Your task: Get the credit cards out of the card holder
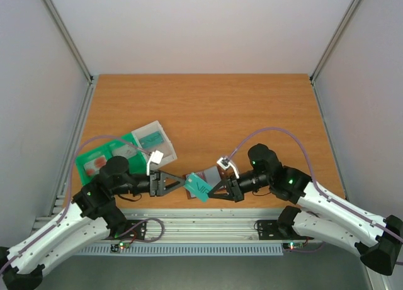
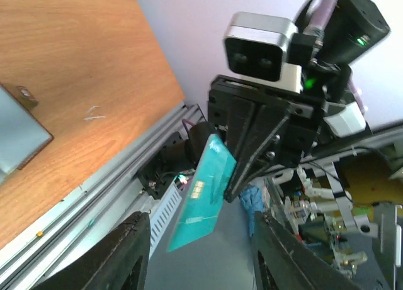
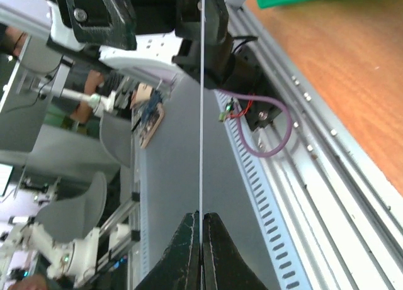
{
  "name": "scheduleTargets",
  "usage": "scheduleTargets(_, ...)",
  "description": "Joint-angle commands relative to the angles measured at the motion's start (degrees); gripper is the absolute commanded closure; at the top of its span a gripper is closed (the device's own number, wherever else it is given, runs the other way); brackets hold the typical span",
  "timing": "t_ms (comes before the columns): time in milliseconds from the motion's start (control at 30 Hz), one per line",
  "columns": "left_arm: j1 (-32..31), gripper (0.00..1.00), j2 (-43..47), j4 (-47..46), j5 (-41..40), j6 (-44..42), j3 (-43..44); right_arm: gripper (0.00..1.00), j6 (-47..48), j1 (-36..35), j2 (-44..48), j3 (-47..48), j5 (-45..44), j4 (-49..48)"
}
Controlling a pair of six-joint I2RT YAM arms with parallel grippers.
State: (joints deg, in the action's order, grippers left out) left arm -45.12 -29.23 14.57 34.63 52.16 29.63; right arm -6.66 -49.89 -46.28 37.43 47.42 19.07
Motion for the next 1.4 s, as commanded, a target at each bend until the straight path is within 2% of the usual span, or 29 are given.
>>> scheduleTargets(0, -0.2, 0.58, 1.4, 3.6, 7.3, -4.0, 2.6, 0.99, 5.0, -0.2, -2.0, 3.0, 8.8, 4.7)
scheduleTargets(233, -0.3, 0.73, -1.8, 7.5, 10.5, -7.5, 4.5, 0.99, 5.3, -0.2, -3.1, 3.6, 10.5, 3.9)
scheduleTargets(367, -0.2, 0.98, -1.8, 5.4, 11.3, -7.2, 4.1, 0.99, 5.6, -0.2, -3.1, 3.6, 9.8, 4.3)
scheduleTargets(533, -0.2, 1.00, -1.8, 4.2, 10.8, -6.8, 3.1, 0.99, 5.7, -0.2, -2.9, 3.8, 9.0, 5.2)
scheduleTargets(700, -0.2, 1.00, -1.0, 3.0, 10.3, -6.7, 2.2, 0.94, 5.7, -0.2, -2.2, 3.8, 6.4, 6.1)
scheduleTargets(767, -0.2, 1.00, -1.0, 3.1, 9.9, -6.8, 2.2, 0.85, 5.8, -0.2, -1.9, 3.8, 3.7, 6.7)
scheduleTargets(900, -0.2, 1.00, -0.7, 3.3, 8.3, -7.5, 2.0, 0.74, 5.4, -0.2, -0.3, 3.3, -1.5, 6.9)
scheduleTargets(1000, -0.2, 1.00, 0.1, 3.9, 5.7, -7.2, 1.8, 0.53, 4.6, -0.2, 1.4, 3.0, -4.9, 7.0)
scheduleTargets(1100, -0.1, 0.99, 0.5, 7.4, -0.3, -7.6, 2.4, 0.33, 3.8, -0.2, 2.0, 2.9, -7.4, 7.3)
scheduleTargets(1200, -0.2, 1.00, -0.6, 8.9, -4.4, -7.9, 2.6, 0.08, 2.4, -0.2, 2.1, 2.5, -9.4, 6.9)
scheduleTargets(1233, -0.2, 0.99, -1.0, 8.9, -5.6, -7.6, 2.6, 0.02, 2.0, -0.2, 2.1, 2.4, -10.7, 7.2)
scheduleTargets(1367, -0.2, 1.00, -1.7, 10.4, -12.7, -6.3, 2.9, 0.01, 1.2, -0.2, 3.0, 2.5, -17.3, 9.2)
